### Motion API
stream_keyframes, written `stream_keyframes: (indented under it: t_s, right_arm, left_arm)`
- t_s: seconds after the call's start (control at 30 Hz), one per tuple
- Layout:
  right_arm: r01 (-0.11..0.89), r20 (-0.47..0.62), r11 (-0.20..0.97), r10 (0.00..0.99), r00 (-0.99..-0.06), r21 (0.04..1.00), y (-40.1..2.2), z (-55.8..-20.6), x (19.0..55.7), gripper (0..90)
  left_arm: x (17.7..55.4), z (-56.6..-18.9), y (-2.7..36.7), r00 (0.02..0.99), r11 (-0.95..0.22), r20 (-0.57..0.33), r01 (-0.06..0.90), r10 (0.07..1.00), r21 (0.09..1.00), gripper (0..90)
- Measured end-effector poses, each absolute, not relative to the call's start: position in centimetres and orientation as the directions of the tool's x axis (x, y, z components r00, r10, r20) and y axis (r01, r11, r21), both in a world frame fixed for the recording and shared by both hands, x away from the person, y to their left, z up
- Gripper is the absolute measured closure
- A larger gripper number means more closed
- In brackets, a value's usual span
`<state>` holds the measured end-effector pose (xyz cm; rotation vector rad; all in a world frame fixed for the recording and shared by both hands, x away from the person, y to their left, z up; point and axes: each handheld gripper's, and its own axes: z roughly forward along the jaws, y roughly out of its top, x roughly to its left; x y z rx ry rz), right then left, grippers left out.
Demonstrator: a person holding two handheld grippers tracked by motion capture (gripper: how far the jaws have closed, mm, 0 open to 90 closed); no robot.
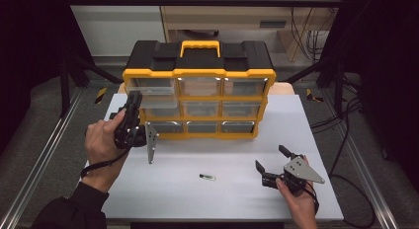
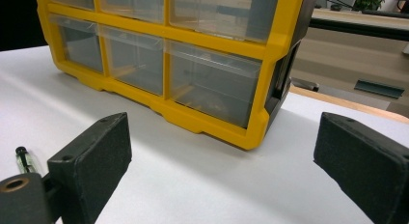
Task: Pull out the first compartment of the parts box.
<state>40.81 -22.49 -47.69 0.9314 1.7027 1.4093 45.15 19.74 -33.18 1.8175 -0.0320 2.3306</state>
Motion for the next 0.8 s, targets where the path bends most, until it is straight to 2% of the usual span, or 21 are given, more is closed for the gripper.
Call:
stream_keyframes:
  t_s: [0.8]
  right_arm:
    - [0.085,-0.080,0.137,0.873,-0.481,0.987,-22.5,-47.7,40.8,6.3]
  left_arm:
    - [43.6,-33.6,19.7,-0.253,-0.983,0.958,-0.153,0.138,0.101,80.4]
